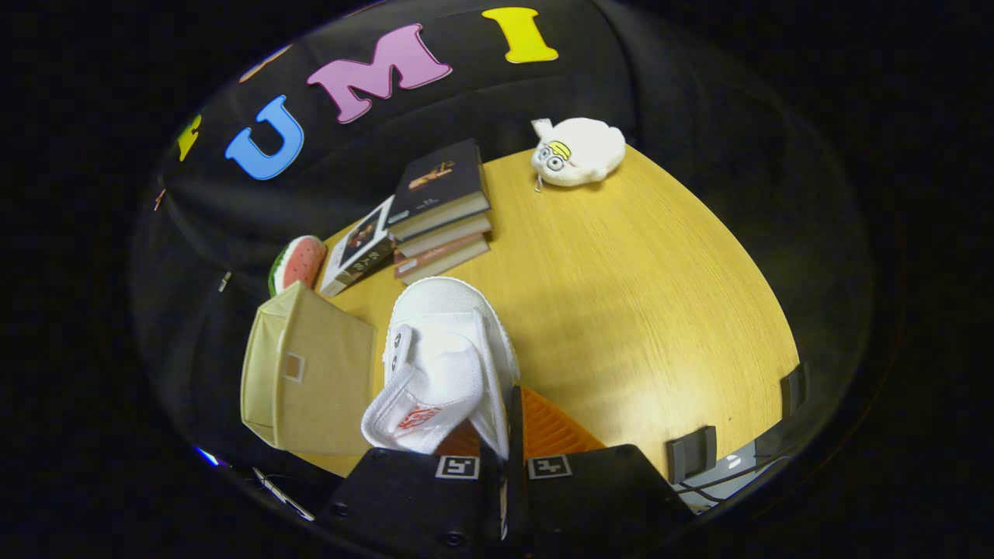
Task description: Open the storage box then place both shoes into the box .Put the left shoe in first, then the right shoe, with the right side of both shoes facing outward in a uniform manner.
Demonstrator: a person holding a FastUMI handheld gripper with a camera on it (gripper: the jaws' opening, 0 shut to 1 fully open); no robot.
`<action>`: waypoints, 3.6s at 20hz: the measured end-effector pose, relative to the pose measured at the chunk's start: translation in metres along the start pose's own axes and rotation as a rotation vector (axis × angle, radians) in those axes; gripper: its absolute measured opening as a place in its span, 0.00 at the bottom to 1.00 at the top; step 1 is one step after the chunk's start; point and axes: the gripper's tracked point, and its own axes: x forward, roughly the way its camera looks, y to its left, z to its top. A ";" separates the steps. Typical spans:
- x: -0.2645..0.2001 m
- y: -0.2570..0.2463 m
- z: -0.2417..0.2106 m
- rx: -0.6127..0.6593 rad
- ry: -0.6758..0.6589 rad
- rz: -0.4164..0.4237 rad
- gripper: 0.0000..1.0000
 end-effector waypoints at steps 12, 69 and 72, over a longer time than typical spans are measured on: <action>0.001 0.205 0.009 -0.006 0.069 0.115 0.08; -0.175 0.101 0.166 -0.385 -0.836 -0.185 0.98; -0.175 0.095 0.158 -0.396 -0.828 -0.193 0.96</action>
